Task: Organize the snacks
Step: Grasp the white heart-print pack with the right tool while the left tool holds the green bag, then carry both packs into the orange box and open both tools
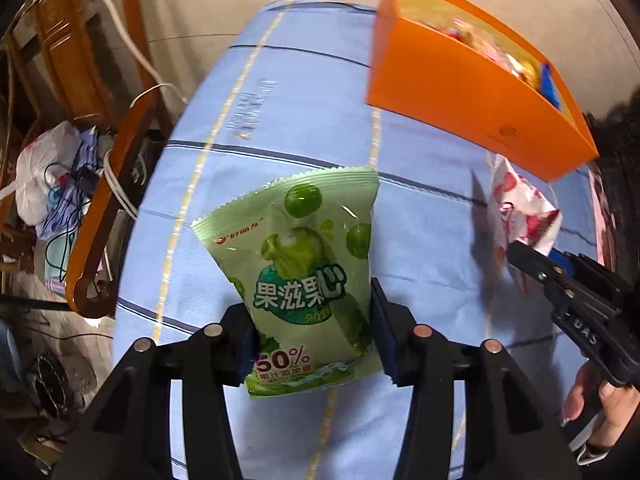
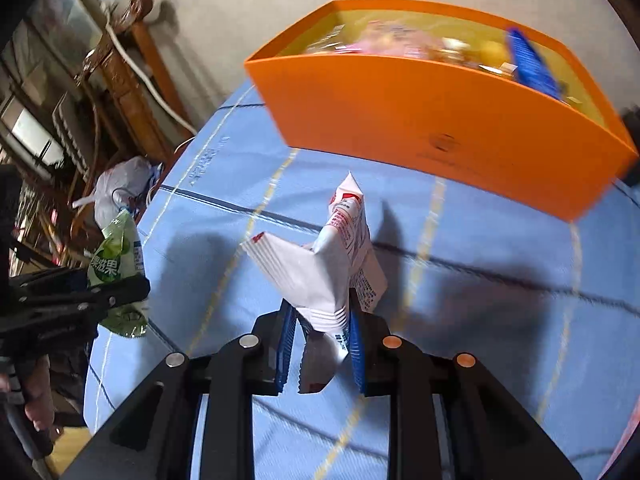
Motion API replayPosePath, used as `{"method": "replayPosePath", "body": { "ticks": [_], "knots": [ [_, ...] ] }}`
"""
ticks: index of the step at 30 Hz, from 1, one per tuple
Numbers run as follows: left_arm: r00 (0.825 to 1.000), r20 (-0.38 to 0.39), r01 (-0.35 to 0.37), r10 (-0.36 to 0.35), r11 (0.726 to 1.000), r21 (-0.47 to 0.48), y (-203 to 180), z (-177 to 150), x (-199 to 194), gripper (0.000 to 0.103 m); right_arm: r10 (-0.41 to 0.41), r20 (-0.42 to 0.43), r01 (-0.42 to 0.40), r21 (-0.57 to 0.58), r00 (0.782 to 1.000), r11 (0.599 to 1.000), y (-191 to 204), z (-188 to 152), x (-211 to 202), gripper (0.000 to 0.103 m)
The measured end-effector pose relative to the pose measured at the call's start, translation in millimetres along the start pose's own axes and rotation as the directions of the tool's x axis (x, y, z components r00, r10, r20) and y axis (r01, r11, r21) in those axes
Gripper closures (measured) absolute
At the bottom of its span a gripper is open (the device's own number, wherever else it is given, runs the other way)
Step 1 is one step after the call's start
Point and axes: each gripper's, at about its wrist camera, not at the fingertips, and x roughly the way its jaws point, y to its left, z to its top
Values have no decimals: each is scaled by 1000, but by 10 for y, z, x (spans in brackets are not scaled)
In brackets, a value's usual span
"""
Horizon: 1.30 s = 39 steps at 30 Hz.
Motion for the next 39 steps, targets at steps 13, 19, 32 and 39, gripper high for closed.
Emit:
{"method": "replayPosePath", "body": {
  "ticks": [13,19,32,39],
  "knots": [
    [998,45,35,-41,990,140,-581,51,-284,54,-1,170,-26,156,985,987,-406,-249,-741,79],
    [988,129,57,-81,983,177,-860,531,-585,54,0,277,-40,140,961,989,-472,160,-1070,78],
    [965,250,13,-79,967,255,-1509,1554,-774,54,-35,393,-30,158,919,987,-820,1115,-1196,76],
    [971,230,5,-62,971,238,-1642,1998,-441,54,-86,362,12,201,928,979,-1113,1478,-845,76]
  ]
}}
